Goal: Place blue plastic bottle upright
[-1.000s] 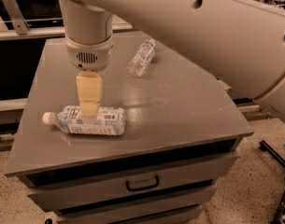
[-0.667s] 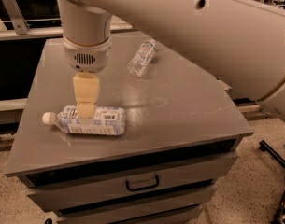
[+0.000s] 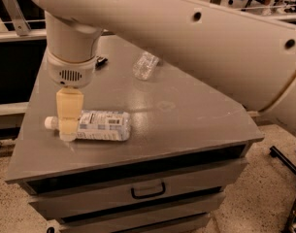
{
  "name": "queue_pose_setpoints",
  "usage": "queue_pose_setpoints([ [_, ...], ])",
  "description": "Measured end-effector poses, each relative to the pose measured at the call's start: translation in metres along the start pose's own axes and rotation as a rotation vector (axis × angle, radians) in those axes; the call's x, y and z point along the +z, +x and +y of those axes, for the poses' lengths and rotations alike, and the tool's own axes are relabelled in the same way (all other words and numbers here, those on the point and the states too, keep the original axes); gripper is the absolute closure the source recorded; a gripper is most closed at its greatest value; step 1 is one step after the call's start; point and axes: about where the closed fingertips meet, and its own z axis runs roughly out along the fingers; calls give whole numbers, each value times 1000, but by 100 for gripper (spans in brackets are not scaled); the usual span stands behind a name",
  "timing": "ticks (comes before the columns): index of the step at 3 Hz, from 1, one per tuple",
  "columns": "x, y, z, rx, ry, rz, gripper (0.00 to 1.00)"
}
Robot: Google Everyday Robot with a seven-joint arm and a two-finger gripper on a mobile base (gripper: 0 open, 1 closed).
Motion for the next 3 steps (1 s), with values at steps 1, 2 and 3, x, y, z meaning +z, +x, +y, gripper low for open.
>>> queue_pose_setpoints([
  [1,29,-21,5,-26,-51,20,0],
  [2,54,-32,11,-10,-119,49,0],
  [3,68,-27,28,44,-167,71,0],
])
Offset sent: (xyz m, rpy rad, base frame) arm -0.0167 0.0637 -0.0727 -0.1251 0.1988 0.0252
